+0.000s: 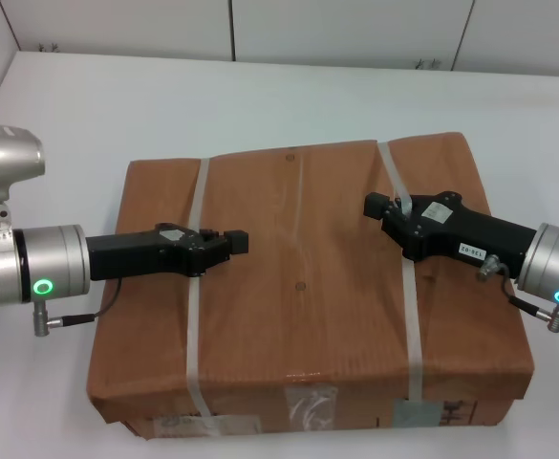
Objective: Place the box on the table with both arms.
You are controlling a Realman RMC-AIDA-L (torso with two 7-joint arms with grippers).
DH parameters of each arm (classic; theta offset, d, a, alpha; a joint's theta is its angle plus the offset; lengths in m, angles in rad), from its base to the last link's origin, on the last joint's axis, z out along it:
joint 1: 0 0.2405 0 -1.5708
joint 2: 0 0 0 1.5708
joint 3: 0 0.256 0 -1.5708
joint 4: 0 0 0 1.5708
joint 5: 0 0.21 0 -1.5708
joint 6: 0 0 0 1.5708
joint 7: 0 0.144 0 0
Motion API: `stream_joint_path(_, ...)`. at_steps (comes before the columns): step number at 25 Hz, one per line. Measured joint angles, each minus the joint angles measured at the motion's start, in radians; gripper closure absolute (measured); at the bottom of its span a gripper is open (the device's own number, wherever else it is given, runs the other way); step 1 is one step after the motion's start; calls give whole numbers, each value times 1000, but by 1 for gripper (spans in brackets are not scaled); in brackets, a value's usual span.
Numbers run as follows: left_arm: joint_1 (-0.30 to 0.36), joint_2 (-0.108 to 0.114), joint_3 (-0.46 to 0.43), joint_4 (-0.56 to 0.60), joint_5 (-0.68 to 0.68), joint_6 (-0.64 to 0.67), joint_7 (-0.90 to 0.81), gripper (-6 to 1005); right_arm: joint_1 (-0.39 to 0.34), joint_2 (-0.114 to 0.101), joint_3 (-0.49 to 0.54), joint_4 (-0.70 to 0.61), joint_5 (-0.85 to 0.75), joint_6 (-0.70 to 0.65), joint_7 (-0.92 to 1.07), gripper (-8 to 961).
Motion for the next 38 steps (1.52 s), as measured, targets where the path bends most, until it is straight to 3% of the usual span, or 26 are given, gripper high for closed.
stream_joint_path(19,-5,-16,1,6,17,-86,18,950,0,0,-7,11,0,42,-11,945)
stream_joint_path(26,-8,-38,1,8,27,-141,55,950,4,0,-9,22,0,85,-7,943)
stream_joint_path(38,-11,-41,1,16,38,-180,77,954,28,0,-31,59,-12,166,4,938)
